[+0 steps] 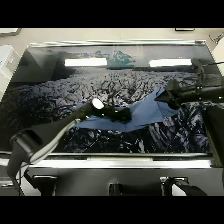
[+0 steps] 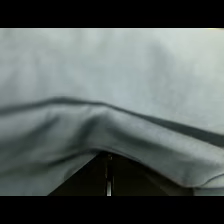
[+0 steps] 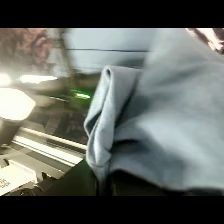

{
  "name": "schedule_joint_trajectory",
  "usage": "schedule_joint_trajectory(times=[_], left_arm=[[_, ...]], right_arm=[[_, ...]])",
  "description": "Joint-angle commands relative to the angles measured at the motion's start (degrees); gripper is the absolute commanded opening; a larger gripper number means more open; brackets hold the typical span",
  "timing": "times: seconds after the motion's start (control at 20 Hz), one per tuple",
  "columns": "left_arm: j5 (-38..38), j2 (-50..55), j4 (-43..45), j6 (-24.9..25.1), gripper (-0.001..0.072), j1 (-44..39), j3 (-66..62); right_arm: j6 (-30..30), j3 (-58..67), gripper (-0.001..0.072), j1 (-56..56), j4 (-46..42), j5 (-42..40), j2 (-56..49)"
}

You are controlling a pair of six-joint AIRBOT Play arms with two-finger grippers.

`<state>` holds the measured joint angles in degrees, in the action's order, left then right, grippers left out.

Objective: Fold the clothes and pants, and hang the long-sleeved shirts on hangers.

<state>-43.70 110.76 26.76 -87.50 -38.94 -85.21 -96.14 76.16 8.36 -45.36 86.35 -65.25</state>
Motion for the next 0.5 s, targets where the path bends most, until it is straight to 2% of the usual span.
schedule_joint_trajectory(times=[0.0,0.15,0.25,0.35,0.45], left_arm=[[7.82,1.95,-15.02,0.07,0.002,-7.89,-0.09],[14.16,1.97,-21.31,0.07,0.002,-12.17,-0.11],[15.23,1.92,-20.44,1.97,0.0017,-12.0,-0.07],[13.51,1.22,-13.07,2.6,0.0016,-8.7,-0.04],[8.46,-0.87,-1.95,1.25,0.0016,-2.6,-0.04]], right_arm=[[-1.4,0.07,0.0035,-0.09,-0.09,0.31,4.09],[-1.36,0.07,0.0035,-0.09,-0.42,0.2,4.35],[-1.16,0.07,0.0035,-0.09,-0.79,-0.15,4.24],[-1.14,0.07,0.0035,-0.11,0.02,-0.55,3.61],[-0.17,0.07,0.0035,-0.11,2.1,-1.68,2.34]])
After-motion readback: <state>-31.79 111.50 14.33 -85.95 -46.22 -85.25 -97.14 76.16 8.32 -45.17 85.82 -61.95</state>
